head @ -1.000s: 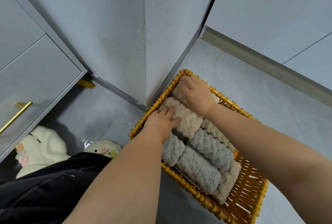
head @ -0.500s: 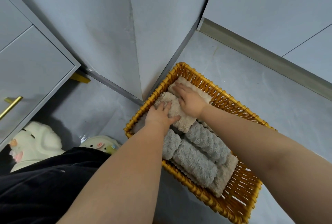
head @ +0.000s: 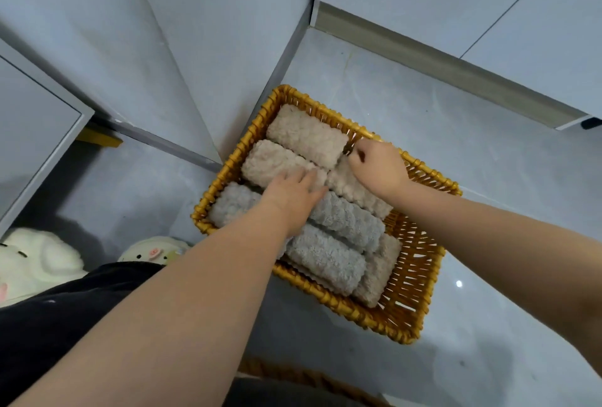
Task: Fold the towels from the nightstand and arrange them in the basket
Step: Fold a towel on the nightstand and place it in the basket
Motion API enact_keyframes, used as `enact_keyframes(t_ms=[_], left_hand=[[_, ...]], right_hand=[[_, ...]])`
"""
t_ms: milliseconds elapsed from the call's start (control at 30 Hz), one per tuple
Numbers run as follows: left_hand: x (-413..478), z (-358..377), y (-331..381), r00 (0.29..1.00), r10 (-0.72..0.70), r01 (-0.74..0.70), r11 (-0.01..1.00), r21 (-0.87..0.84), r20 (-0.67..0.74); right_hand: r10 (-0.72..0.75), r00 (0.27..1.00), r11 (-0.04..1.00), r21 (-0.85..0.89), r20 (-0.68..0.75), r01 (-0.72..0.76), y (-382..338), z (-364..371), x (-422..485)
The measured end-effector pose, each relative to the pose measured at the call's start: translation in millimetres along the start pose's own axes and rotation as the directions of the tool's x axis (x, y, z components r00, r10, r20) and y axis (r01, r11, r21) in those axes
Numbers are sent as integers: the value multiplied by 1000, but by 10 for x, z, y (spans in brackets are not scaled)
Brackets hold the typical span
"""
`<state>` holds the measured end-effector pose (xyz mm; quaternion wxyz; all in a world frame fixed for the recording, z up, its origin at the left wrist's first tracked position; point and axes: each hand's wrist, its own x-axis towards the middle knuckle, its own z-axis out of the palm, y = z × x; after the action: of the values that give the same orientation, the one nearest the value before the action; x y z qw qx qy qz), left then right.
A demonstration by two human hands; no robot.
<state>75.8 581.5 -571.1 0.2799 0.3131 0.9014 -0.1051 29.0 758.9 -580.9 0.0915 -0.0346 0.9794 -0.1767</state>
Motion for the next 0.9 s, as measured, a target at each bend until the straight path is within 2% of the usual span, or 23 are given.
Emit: enact_keyframes(t_ms=[33, 100, 200, 333, 400, 467, 533, 600, 700, 767, 900], left_hand=[[8, -15, 50, 1000, 24, -24, 1000, 12, -6], [28, -52, 143, 998, 55, -55, 998, 20, -19], [47, -80, 262, 996, 91, -91, 995, 31, 2], [40, -86, 360, 987, 150, -152, 987, 41, 55], [33, -85, 364, 985, 159, -162, 986, 38, 73], [28, -79, 342, 984, 155, -159, 987, 34, 89], [30, -71, 324, 984, 144, -148, 988, 33, 106], [43, -80, 310, 985, 140, -145, 989, 40, 104], [49, -101, 344, 985, 146, -149, 988, 31, 88], [60, -108, 372, 985, 157, -159, 987, 28, 74], [75, -91, 382, 984, 167, -168, 985, 23, 60]], right_hand=[[73, 995, 996, -58, 66, -69, 117, -9, -93], [217, 948, 949, -279, 234, -149, 313, -17, -279], [394, 785, 864, -483, 478, -139, 532, 52, -497], [543, 522, 840, -422, 658, -342, 572, 206, -647], [566, 421, 810, -387, 709, -440, 542, 294, -681], [560, 358, 802, -379, 747, -462, 536, 391, -699], [562, 363, 798, -373, 743, -472, 470, 394, -733], [582, 451, 793, -350, 677, -499, 438, 364, -734], [547, 567, 837, -413, 616, -360, 496, 411, -761], [557, 580, 830, -428, 594, -358, 576, 470, -749], [574, 530, 819, -437, 624, -371, 641, 382, -670]])
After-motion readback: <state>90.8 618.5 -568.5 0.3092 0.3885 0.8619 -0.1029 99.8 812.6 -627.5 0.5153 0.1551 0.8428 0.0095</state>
